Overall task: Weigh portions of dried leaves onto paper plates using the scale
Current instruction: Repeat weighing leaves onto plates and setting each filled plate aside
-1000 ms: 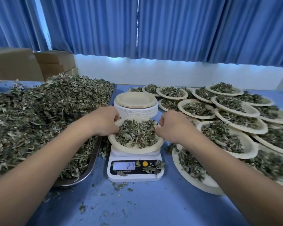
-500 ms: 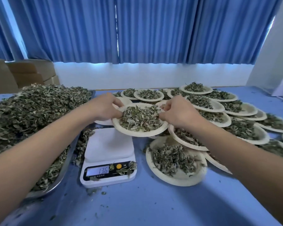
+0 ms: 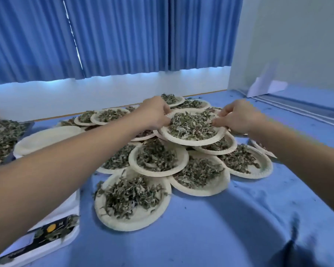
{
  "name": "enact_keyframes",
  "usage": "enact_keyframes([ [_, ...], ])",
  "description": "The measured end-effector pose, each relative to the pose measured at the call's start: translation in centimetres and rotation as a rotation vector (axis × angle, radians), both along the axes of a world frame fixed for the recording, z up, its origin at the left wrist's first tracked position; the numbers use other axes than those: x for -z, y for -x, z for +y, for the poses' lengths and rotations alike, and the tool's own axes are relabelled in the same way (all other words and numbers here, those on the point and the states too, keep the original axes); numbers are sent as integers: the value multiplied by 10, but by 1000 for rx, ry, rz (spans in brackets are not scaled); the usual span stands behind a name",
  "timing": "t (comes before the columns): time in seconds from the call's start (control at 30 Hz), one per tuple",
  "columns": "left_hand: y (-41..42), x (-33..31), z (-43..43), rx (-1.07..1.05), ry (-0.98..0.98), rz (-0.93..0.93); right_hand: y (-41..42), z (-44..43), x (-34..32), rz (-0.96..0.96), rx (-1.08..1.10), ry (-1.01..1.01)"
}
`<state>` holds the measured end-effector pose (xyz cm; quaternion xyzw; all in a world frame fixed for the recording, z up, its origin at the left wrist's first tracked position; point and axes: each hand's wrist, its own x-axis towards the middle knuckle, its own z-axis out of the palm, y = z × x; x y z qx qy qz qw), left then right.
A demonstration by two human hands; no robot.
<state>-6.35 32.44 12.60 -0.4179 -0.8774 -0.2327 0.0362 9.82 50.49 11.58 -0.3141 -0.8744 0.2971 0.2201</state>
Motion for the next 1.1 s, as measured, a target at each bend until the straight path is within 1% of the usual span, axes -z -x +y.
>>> enact_keyframes([
  [0.1, -19, -3, 51, 67, -6, -4, -26, 41, 2, -5, 69, -28],
  [0.23, -44, -4, 116, 144, 31, -29, -55, 92, 3, -63, 174, -130],
  [0.3, -54, -2, 145, 152, 40, -54, -67, 115, 1, -95, 220, -129],
  [0.43, -65, 11, 191, 168, 120, -156, -80, 150, 10, -131, 295, -125],
  [0.5, -65, 21, 208, 164, 152, -143, -80, 163, 21, -135, 312, -118],
  [0.6, -67, 40, 226, 138, 204, -78, -75, 175, 40, -183, 322, -147],
  [0.73, -70, 64, 246, 99, 147, -72, -66, 185, 54, -222, 348, -124],
  [0.87, -72, 73, 252, 90, 119, -43, -57, 189, 65, -366, 365, -212],
  [0.97, -68, 73, 248, 127, 130, -31, -51, 189, 64, -426, 391, -196],
  [1.03, -63, 71, 242, 139, 105, -68, -46, 184, 59, -417, 425, -183],
  [1.1, -59, 67, 236, 156, 26, -178, -39, 175, 51, -340, 444, -191],
])
